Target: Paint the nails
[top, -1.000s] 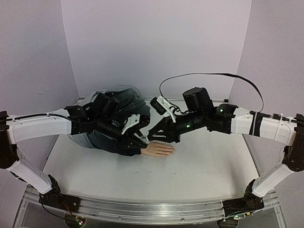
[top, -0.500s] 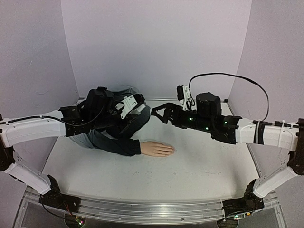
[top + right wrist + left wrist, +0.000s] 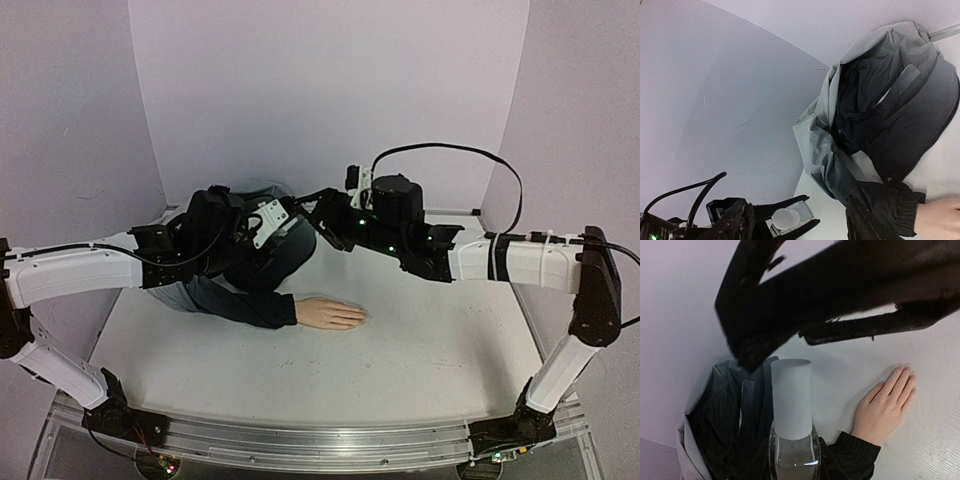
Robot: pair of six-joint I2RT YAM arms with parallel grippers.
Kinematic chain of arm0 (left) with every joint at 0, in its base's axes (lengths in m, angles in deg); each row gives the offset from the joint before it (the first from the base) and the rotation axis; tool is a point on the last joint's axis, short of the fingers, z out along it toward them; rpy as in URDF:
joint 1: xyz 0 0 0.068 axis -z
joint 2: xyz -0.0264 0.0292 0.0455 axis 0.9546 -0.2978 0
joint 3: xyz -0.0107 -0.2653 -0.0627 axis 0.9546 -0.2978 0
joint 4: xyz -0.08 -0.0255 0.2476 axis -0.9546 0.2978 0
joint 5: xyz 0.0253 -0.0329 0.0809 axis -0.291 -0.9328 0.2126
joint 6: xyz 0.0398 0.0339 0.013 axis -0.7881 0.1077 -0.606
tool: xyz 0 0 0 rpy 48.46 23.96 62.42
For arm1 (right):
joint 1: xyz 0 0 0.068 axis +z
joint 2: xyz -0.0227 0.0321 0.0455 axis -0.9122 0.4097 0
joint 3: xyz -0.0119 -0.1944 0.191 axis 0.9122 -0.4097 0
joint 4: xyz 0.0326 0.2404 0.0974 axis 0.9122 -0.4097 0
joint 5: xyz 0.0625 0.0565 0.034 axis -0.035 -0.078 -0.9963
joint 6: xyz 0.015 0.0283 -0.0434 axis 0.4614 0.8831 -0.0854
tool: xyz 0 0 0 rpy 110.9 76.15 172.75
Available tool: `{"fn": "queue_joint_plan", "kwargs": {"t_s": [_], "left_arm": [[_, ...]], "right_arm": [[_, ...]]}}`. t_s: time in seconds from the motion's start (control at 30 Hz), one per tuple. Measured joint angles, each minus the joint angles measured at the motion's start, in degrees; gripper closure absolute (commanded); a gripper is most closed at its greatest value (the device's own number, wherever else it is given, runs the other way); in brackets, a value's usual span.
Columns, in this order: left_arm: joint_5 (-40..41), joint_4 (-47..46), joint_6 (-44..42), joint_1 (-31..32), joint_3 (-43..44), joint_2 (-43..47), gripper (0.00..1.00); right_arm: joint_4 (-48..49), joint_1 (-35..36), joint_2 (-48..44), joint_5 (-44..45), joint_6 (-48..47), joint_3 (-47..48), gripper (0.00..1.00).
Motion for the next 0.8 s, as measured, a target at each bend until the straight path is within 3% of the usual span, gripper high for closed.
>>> {"fn": "queue_joint_plan", "kwargs": {"t_s": [0.47, 0.67, 0.8], "left_arm": [[0.24, 0.11, 0.7, 0.17, 0.0, -0.7, 1.0], [-3.89, 0.59, 4.2, -0.31, 0.0, -0.63, 1.0], [-16.9, 1.07, 8.46, -1.79, -0.33, -0.09, 1.0]], "right_arm": [[0.15, 2.27, 5.51, -0.39, 1.44, 4.17, 0.98], [0.31, 2.27, 5.05, 0.04, 0.24, 3.28, 1.0], [-0.26, 2.32, 1.31, -1.36, -5.05, -0.59, 1.0]]}}
